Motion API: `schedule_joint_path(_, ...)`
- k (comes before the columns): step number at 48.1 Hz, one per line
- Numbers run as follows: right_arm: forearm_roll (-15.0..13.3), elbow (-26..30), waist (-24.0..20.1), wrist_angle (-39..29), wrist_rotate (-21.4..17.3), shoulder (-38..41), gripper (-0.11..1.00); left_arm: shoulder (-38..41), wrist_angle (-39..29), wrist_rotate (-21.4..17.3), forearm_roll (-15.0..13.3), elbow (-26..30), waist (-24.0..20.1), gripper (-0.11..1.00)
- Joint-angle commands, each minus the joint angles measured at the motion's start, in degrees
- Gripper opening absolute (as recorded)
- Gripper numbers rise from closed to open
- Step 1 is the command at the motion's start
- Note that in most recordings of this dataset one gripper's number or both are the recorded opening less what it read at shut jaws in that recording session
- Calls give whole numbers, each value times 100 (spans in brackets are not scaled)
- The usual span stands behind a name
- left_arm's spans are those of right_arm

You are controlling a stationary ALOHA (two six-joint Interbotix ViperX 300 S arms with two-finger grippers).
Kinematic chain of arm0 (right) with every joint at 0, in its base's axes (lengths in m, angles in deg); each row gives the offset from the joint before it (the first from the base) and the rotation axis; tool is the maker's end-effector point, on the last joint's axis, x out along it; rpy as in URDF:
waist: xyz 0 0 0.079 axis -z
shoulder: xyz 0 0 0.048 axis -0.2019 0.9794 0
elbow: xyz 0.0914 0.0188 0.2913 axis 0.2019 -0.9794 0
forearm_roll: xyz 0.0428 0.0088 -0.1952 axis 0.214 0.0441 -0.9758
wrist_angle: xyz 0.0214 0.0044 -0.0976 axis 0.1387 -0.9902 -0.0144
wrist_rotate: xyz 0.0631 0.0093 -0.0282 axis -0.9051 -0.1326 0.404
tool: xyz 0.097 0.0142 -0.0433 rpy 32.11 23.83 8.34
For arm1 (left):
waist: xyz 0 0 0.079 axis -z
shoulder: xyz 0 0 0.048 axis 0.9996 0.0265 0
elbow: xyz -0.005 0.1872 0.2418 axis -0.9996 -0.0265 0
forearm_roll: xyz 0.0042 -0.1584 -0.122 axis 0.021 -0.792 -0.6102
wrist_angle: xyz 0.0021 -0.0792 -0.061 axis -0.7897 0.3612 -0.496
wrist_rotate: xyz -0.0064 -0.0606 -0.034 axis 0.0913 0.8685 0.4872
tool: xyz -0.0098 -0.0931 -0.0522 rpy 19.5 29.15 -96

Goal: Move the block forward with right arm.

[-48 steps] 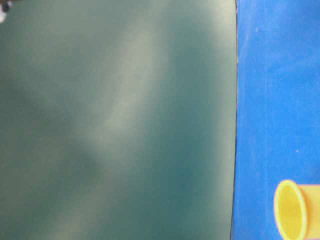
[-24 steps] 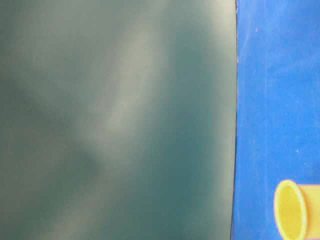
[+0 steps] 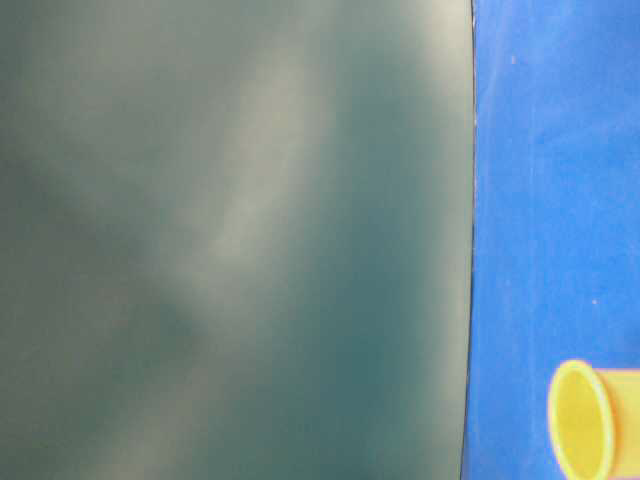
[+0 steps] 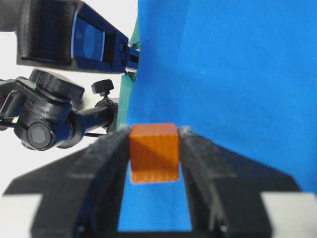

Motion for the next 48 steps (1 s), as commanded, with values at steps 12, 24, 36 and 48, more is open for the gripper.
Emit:
schedule_joint_path(12,-18,149,-26,26,-18,-88,41,62,26,18,18,176,-9,1)
schedule_joint_path(24,-18,158,-26,26,-18,-88,41,62,26,9,9,176,-9,1)
schedule_joint_path(36,-18,220,-26,35,-79,-88,41,62,26,18,18,176,-9,1)
schedule_joint_path(48,9,246,-26,62,-79,-88,41,62,26,18,18,176,-9,1)
